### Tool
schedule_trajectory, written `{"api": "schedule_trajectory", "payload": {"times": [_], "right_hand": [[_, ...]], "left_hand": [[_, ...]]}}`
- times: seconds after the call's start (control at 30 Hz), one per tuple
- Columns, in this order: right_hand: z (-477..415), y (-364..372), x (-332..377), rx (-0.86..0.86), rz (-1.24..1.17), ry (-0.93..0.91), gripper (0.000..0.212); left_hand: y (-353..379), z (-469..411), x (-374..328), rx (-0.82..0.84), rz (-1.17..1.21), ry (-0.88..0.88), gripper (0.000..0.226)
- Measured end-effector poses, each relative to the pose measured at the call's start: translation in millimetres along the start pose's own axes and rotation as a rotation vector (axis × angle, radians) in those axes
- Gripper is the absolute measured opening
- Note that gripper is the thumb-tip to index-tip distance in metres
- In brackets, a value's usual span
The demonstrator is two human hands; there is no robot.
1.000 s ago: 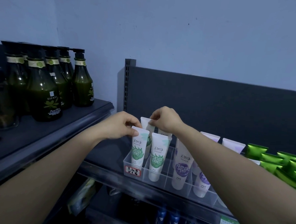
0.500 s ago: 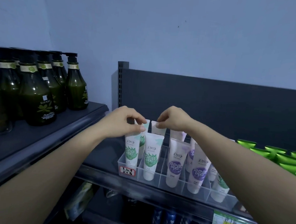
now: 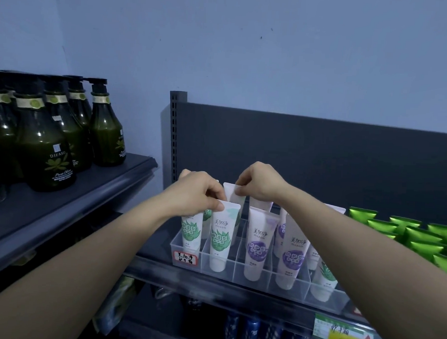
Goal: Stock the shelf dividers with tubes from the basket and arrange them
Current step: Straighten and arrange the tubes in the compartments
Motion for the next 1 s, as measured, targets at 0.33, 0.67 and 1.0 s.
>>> {"api": "schedule_trajectory", "payload": {"times": [0.33,0.67,1.0], "right_hand": [[0,3,4,0.008,0.003,-0.026,0.006],[10,-6,5,0.013,0.006,-0.050,0.022],[33,-34,-30,0.067,0.037,0.015,0.019]], "left_hand": [[3,1,1,-0.002,0.066,-0.016,0.010],[5,0,0,0.024,0.069,-0.033,0.010],[11,-9,-47,0.013,-0.058,0.129,0.017]]}}
Point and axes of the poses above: each hand's wrist, its own z-axis away from the middle knuckle, its own y-axis out of the palm, x = y × z, the point moved 9 cm from there along -z, towards the middle knuckle, and after that the axes turned 4 degrees about x, right-handed, at the moved point
